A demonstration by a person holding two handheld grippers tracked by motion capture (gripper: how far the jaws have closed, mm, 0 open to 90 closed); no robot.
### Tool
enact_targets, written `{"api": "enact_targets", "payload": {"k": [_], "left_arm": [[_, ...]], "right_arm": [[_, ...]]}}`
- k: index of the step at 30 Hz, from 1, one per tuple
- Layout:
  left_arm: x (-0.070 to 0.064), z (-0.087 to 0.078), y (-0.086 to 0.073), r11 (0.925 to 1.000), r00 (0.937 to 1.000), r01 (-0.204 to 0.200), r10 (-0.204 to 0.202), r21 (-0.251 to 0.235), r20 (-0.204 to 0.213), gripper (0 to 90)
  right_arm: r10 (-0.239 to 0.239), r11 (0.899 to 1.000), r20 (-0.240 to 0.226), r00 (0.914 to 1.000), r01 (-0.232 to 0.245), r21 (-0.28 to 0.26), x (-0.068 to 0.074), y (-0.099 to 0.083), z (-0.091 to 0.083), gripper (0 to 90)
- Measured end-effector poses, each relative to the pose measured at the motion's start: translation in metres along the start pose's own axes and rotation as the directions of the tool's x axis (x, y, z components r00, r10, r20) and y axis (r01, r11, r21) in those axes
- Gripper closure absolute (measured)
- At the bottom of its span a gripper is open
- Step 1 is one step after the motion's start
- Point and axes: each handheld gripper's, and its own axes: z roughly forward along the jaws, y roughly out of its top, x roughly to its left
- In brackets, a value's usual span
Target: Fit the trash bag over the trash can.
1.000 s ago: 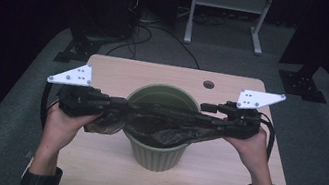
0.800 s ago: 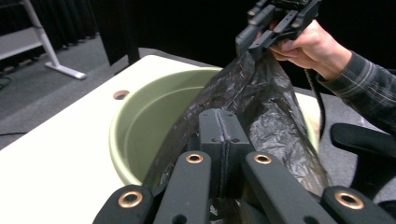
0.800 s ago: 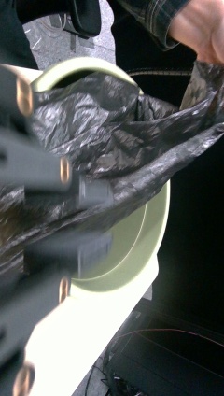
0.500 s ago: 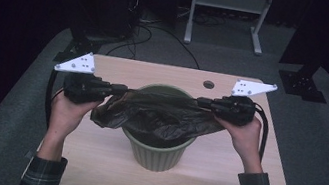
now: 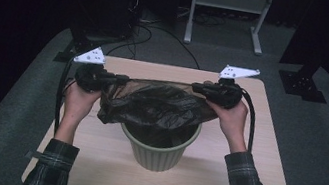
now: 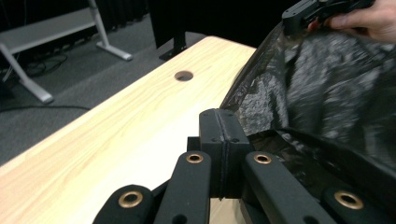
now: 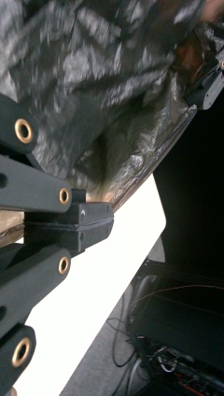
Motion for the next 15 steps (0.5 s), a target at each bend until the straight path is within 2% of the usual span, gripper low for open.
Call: {"api": "enact_targets", "payload": {"k": [6, 7, 11, 15], "left_arm": [[0.009, 0.015, -0.015, 0.9976, 0.9988, 0.046, -0.046, 0.052, -0.016, 90.0], [0.011, 0.018, -0.018, 0.9960, 0.9985, 0.053, -0.052, 0.072, -0.020, 90.0], [0.013, 0.027, -0.030, 0.9928, 0.9975, 0.070, -0.069, 0.097, -0.010, 90.0], [0.011, 0.025, -0.034, 0.9930, 0.9974, 0.072, -0.072, 0.094, -0.006, 90.0]], "right_arm": [[0.037, 0.998, 0.017, 0.9992, -0.037, 0.044, -0.009, -0.007, 0.017, 89.7], [0.042, 0.998, 0.016, 0.9990, -0.043, 0.048, -0.010, -0.008, 0.019, 89.7], [0.059, 0.995, 0.021, 0.9980, -0.061, 0.080, -0.013, -0.014, 0.026, 89.6], [0.071, 0.997, 0.021, 0.9973, -0.072, 0.042, -0.013, -0.015, 0.018, 77.3]]}}
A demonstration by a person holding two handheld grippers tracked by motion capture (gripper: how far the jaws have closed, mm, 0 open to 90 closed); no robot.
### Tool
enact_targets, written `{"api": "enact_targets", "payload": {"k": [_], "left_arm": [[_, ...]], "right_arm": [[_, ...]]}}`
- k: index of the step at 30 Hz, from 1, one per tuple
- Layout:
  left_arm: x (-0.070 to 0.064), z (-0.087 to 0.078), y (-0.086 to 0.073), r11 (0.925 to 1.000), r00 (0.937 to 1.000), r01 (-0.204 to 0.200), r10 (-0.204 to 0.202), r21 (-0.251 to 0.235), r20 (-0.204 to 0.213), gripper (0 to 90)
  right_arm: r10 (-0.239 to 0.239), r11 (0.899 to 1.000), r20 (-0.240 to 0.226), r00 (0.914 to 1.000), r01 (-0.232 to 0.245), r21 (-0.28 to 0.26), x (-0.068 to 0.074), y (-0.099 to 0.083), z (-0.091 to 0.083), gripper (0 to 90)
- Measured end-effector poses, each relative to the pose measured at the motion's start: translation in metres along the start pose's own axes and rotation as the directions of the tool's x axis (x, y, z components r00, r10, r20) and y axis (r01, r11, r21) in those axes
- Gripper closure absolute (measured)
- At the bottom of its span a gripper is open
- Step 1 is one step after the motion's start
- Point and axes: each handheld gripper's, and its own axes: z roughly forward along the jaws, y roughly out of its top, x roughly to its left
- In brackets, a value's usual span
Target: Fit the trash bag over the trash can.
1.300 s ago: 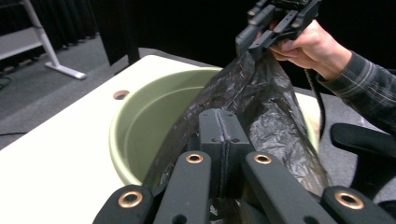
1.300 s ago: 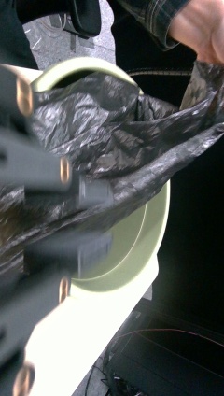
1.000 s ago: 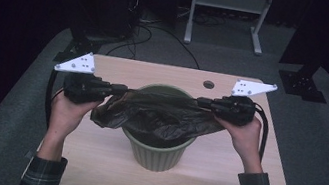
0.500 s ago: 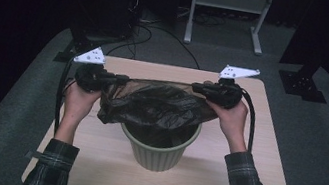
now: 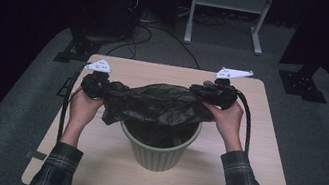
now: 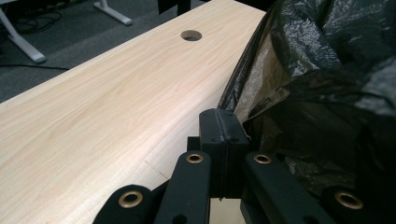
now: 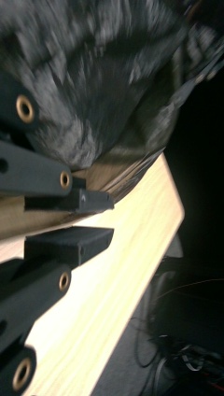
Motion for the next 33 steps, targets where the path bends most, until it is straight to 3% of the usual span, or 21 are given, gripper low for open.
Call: {"api": "enact_targets", "payload": {"k": [4, 9, 11, 17, 21, 25, 27, 33], "left_arm": [[-0.001, -0.004, 0.000, 1.0000, 1.0000, -0.008, 0.008, 0.000, -0.002, 90.0], [-0.002, -0.007, -0.001, 1.0000, 1.0000, -0.005, 0.005, -0.002, -0.002, 90.0], [-0.002, -0.009, -0.002, 1.0000, 1.0000, -0.003, 0.003, -0.004, -0.001, 90.0], [-0.003, -0.011, -0.001, 1.0000, 1.0000, -0.001, 0.001, -0.009, 0.000, 90.0], [-0.002, -0.012, -0.002, 1.0000, 1.0000, 0.000, 0.000, -0.009, 0.002, 90.0], [-0.002, -0.013, -0.001, 1.0000, 1.0000, 0.001, -0.001, -0.009, 0.002, 90.0], [-0.002, -0.014, -0.002, 1.0000, 1.0000, 0.003, -0.003, -0.005, 0.004, 90.0], [-0.003, -0.017, -0.003, 1.0000, 1.0000, 0.008, -0.008, -0.002, 0.003, 90.0]], "right_arm": [[-0.009, 0.999, -0.007, 0.9999, 0.009, -0.048, 0.006, 0.004, -0.023, 66.9], [-0.038, 0.994, -0.060, 0.9975, 0.031, -0.101, 0.020, 0.007, -0.050, 57.6], [-0.052, 0.994, -0.089, 0.9947, 0.043, -0.099, 0.026, 0.007, -0.055, 55.3], [-0.067, 0.996, -0.106, 0.9921, 0.061, -0.064, 0.033, 0.005, -0.052, 50.8], [-0.053, 0.998, -0.123, 0.9910, 0.047, -0.045, 0.031, 0.001, -0.045, 60.7], [-0.062, 0.997, -0.123, 0.9905, 0.056, -0.046, 0.033, 0.000, -0.046, 83.4], [-0.073, 0.997, -0.126, 0.9894, 0.067, -0.048, 0.035, 0.000, -0.048, 89.7], [-0.096, 0.994, -0.139, 0.9856, 0.088, -0.060, 0.045, -0.002, -0.061, 89.8]]}}
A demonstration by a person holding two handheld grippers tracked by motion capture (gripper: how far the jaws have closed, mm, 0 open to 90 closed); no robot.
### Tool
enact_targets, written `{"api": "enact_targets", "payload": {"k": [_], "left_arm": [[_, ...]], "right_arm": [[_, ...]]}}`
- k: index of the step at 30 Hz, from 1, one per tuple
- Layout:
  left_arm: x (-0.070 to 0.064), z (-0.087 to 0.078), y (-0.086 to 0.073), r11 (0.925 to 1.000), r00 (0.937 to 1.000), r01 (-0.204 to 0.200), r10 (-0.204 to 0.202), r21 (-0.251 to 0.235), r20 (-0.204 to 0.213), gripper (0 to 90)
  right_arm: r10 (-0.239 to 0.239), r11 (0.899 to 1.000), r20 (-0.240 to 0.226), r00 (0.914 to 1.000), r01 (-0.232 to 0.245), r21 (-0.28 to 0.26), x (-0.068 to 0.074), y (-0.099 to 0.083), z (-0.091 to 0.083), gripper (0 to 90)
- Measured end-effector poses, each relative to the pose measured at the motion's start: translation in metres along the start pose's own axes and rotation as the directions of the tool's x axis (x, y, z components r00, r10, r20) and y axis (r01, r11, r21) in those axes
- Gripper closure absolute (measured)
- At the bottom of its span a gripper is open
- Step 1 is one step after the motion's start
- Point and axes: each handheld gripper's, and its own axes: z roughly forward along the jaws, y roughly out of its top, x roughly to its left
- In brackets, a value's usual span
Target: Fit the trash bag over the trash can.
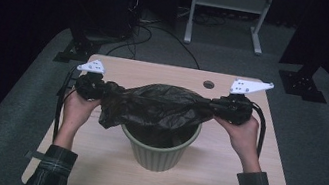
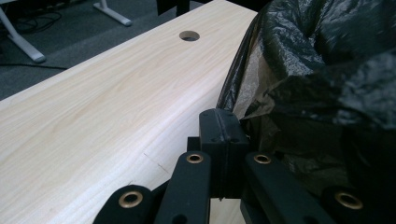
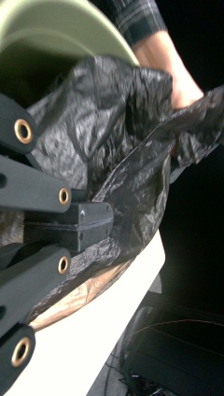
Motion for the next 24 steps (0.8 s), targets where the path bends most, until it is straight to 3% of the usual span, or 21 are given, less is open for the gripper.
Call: {"api": "enact_targets", "payload": {"k": [9, 15, 24], "left_arm": [[-0.001, -0.005, -0.003, 0.9999, 0.9999, 0.013, -0.013, -0.004, 0.000, 90.0], [-0.004, -0.008, -0.008, 0.9999, 0.9999, 0.015, -0.015, 0.003, 0.005, 90.0], [-0.007, -0.008, -0.019, 0.9995, 0.9995, 0.028, -0.028, 0.017, 0.014, 90.0]], "right_arm": [[-0.026, 0.999, -0.016, 0.9995, 0.026, -0.026, 0.025, -0.012, -0.028, 90.0], [-0.030, 0.999, -0.052, 0.9982, 0.028, -0.045, 0.048, -0.037, -0.042, 89.9], [-0.032, 0.999, -0.117, 0.9926, 0.035, 0.024, 0.082, -0.074, -0.042, 90.0]]}}
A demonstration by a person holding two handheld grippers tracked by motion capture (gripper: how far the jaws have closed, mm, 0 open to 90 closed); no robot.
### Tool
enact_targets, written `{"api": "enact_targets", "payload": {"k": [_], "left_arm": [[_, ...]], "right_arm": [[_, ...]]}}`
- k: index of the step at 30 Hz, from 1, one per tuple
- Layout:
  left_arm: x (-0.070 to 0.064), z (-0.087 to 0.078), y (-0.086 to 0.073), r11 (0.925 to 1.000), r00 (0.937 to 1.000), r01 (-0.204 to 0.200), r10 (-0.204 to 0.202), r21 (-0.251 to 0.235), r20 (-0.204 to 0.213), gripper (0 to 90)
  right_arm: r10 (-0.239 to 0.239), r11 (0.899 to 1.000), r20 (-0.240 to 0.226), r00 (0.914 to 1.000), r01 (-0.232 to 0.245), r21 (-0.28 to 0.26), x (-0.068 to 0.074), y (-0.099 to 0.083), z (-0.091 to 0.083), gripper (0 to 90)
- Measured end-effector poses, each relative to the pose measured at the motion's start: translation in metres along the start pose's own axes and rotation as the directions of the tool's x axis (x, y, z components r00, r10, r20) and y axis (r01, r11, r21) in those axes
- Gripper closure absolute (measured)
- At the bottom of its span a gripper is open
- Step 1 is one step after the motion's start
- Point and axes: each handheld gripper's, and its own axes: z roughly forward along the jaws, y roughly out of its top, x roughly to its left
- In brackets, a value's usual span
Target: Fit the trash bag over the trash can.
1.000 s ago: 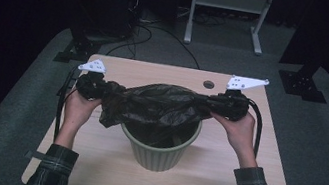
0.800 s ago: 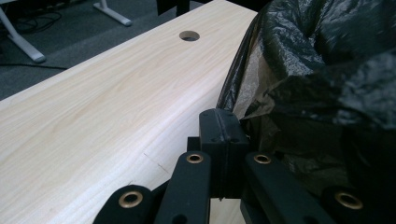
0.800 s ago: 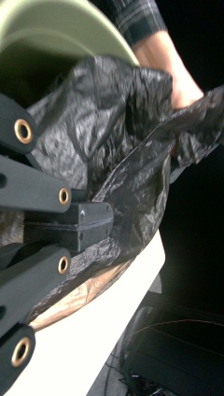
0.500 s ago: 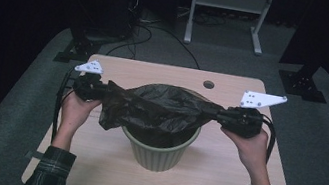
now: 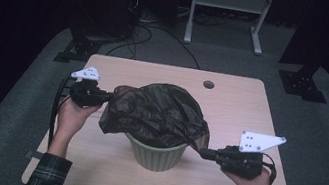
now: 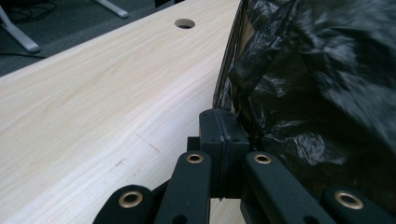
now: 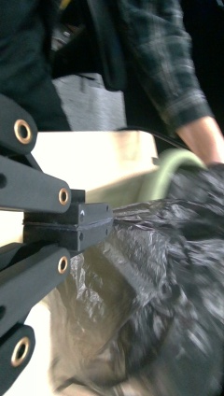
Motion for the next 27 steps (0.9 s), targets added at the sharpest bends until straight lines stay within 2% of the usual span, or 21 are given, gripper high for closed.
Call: {"api": "enact_targets", "payload": {"k": [5, 10, 12, 14, 15, 19, 24, 25, 26, 27], "left_arm": [[0.003, 0.006, -0.006, 0.9998, 0.9999, 0.011, -0.011, 0.019, 0.002, 90.0], [0.006, 0.011, -0.010, 0.9994, 0.9997, 0.025, -0.025, 0.026, 0.008, 90.0], [0.006, 0.012, -0.010, 0.9994, 0.9997, 0.024, -0.024, 0.024, 0.004, 90.0], [0.006, 0.012, -0.009, 0.9995, 0.9998, 0.020, -0.021, 0.024, 0.003, 90.0], [0.006, 0.011, -0.009, 0.9996, 0.9997, 0.024, -0.024, 0.018, 0.001, 90.0], [0.007, 0.010, -0.009, 0.9997, 0.9998, 0.022, -0.022, 0.015, 0.003, 90.0], [0.007, 0.010, -0.008, 0.9997, 0.9997, 0.023, -0.023, 0.009, 0.002, 90.0], [0.007, 0.009, -0.006, 0.9998, 0.9998, 0.021, -0.021, 0.006, 0.001, 90.0], [0.007, 0.009, -0.006, 0.9998, 0.9998, 0.021, -0.021, 0.006, 0.001, 90.0], [0.007, 0.008, -0.005, 0.9998, 0.9998, 0.017, -0.017, 0.003, 0.000, 90.0]], "right_arm": [[0.015, 0.997, -0.034, 0.9993, -0.012, 0.080, 0.009, -0.023, 0.015, 89.9], [0.039, 0.985, -0.050, 0.9980, -0.030, 0.172, 0.011, -0.044, 0.032, 90.0], [0.042, 0.984, -0.049, 0.9979, -0.033, 0.176, 0.010, -0.047, 0.033, 89.8], [0.033, 0.988, -0.045, 0.9984, -0.026, 0.152, 0.010, -0.044, 0.029, 89.3], [0.025, 0.990, -0.042, 0.9988, -0.019, 0.137, 0.010, -0.041, 0.026, 83.6], [-0.005, 0.998, -0.009, 0.9999, 0.005, 0.055, 0.011, -0.020, 0.008, 76.9], [-0.054, 0.998, 0.054, 0.9971, 0.056, -0.039, 0.005, 0.015, -0.010, 68.2], [-0.063, 0.996, 0.073, 0.9954, 0.066, -0.051, 0.002, 0.023, -0.012, 67.3], [-0.063, 0.996, 0.073, 0.9954, 0.066, -0.051, 0.002, 0.023, -0.012, 67.3], [-0.068, 0.995, 0.098, 0.9928, 0.075, -0.065, -0.004, 0.036, -0.013, 63.8]]}}
